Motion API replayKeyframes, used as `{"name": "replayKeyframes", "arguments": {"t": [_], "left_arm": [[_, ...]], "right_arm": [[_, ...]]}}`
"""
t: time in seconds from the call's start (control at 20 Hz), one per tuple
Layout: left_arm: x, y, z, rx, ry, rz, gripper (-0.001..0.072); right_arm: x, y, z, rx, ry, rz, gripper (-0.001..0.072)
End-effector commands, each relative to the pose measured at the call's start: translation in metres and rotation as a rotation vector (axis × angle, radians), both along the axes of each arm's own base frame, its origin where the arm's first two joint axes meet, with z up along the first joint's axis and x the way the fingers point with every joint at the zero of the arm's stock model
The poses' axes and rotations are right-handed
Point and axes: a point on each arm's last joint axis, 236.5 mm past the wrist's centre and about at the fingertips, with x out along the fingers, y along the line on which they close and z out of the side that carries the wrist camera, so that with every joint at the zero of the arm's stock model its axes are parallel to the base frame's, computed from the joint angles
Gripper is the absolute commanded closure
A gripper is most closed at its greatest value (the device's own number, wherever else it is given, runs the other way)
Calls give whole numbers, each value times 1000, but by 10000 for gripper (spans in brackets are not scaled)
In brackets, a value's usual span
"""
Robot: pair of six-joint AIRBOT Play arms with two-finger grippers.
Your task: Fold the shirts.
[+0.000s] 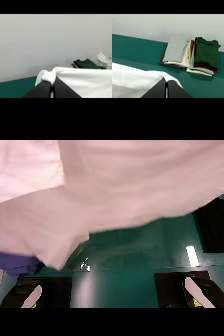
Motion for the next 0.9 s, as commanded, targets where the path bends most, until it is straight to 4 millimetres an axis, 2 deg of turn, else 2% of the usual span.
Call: {"name": "replayKeyframes", "arguments": {"t": [0.0, 0.1, 0.2, 0.35, 0.45, 0.5, 0.55, 0.65, 0.75, 0.85], "left_arm": [[70, 11, -73, 39, 307, 40, 683], [130, 11, -136, 57, 518, 26, 682], [185, 8, -207, 61, 725, -2, 682], [246, 1, -320, 50, 1008, -50, 682], [276, -3, -394, 43, 1152, -63, 682], [287, -3, -427, 40, 1208, -65, 682], [294, -5, -454, 54, 1250, -77, 682], [303, -5, -489, 56, 1296, -80, 682], [312, -4, -500, 62, 1281, -79, 682], [316, -4, -497, 73, 1254, -83, 682]], "right_arm": [[34, -7, -31, 38, 141, 8, 699], [72, -18, -92, 83, 323, 9, 699], [106, -27, -169, 136, 539, 8, 699], [138, -35, -289, 213, 836, 5, 699], [153, -35, -355, 214, 969, -1, 699], [161, -34, -380, 204, 1009, -7, 699], [172, -30, -399, 207, 1031, -1, 699], [199, -24, -419, 204, 1018, 3, 699], [226, -18, -423, 194, 986, 14, 700], [242, -11, -419, 180, 964, 32, 699]]}}
